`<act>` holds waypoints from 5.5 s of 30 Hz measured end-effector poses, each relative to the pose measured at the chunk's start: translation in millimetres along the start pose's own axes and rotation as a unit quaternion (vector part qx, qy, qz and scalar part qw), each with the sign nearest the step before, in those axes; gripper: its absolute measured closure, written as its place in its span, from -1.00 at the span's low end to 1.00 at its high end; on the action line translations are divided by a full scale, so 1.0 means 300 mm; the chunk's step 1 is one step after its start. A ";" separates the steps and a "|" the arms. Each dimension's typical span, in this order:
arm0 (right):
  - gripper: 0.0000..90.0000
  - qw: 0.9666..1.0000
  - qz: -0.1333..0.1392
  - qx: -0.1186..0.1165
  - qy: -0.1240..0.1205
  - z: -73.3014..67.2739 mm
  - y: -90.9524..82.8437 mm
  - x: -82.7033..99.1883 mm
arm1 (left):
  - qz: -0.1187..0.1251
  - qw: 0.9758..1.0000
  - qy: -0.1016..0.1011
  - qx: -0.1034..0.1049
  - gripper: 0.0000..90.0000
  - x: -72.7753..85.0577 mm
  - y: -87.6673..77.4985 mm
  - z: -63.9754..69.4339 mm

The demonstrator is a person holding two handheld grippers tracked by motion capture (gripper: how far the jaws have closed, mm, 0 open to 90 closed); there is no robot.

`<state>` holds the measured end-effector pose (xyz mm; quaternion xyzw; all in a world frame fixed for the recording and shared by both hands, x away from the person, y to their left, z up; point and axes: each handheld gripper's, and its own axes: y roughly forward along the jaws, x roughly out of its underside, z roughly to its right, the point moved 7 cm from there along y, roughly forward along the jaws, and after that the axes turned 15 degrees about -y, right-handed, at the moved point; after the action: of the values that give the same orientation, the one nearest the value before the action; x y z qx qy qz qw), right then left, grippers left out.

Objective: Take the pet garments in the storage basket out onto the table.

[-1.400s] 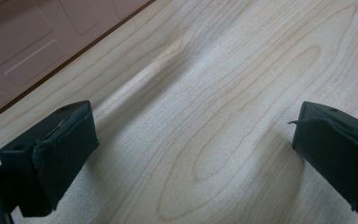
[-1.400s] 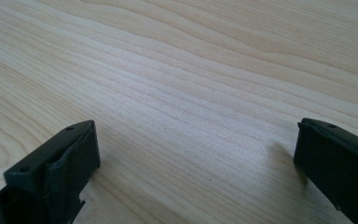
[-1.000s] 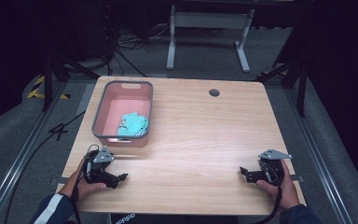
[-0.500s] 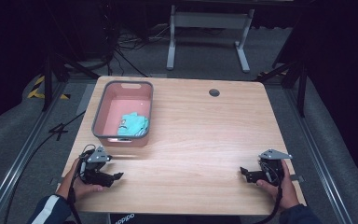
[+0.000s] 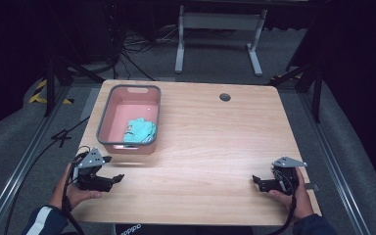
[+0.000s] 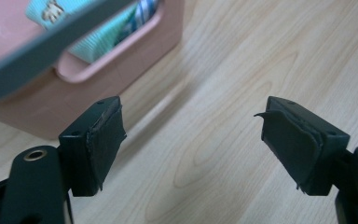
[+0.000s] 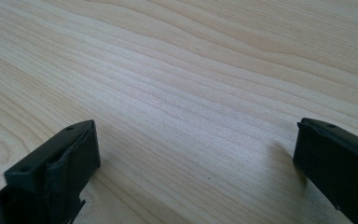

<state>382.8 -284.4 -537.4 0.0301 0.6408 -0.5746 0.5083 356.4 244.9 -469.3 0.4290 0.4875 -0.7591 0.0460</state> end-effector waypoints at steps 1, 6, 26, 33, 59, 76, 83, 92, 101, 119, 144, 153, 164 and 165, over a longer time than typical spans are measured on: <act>-0.99 1.000 0.000 0.000 0.000 0.000 0.000 0.000 | 0.005 1.000 0.000 0.002 -0.52 -0.011 -0.009 0.002; -0.99 1.000 0.001 0.000 0.000 0.000 0.000 0.000 | 0.020 1.000 0.000 -0.002 -0.51 -0.044 -0.041 -0.007; -0.99 1.000 0.001 0.000 0.001 0.000 -0.001 0.001 | 0.047 0.998 0.011 -0.028 -0.53 -0.233 -0.076 -0.036; -0.99 1.000 0.001 0.000 0.001 0.000 -0.001 0.002 | 0.034 0.999 0.010 -0.037 -0.55 -0.298 -0.041 -0.066; -0.99 1.000 0.001 -0.001 0.000 0.000 -0.002 0.002 | -0.087 0.994 -0.026 -0.054 -0.59 -0.453 0.276 -0.179; -0.99 1.000 0.001 -0.001 -0.003 0.001 -0.003 0.004 | -0.212 0.971 -0.060 -0.095 -0.62 -0.418 0.429 -0.271; -0.99 1.000 0.000 -0.001 -0.003 0.001 -0.003 0.004 | -0.251 0.959 -0.084 -0.104 -0.69 -0.383 0.478 -0.283; -0.99 1.000 0.001 -0.001 -0.003 0.001 -0.003 0.004 | -0.264 0.956 -0.106 -0.073 -0.31 -0.383 0.482 -0.275; -0.99 1.000 0.001 -0.001 -0.001 0.000 -0.003 0.003 | -0.264 0.957 -0.106 -0.051 0.39 -0.394 0.477 -0.256; -0.99 1.000 0.001 -0.001 -0.001 0.000 -0.003 0.004 | -0.202 0.973 -0.088 -0.071 0.58 -0.454 0.399 -0.255; -0.99 1.000 0.001 -0.001 -0.003 0.000 -0.004 0.005 | -0.037 0.993 -0.097 -0.049 0.59 -0.562 0.173 -0.235; -0.99 1.000 0.000 -0.001 -0.005 0.001 -0.004 0.006 | 0.005 0.996 -0.084 -0.040 0.59 -0.586 0.114 -0.189; -0.99 1.000 0.000 -0.002 -0.005 0.000 -0.005 0.006 | 0.029 0.998 -0.058 -0.020 0.59 -0.620 0.051 -0.107; -0.99 1.000 0.000 -0.002 -0.005 0.000 -0.005 0.006 | 0.029 0.998 -0.055 -0.019 0.59 -0.623 0.047 -0.100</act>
<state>381.1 -285.9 -537.6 0.0265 0.6389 -0.5736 0.5120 498.9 195.6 -353.7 0.3997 0.4861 -0.7702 0.1030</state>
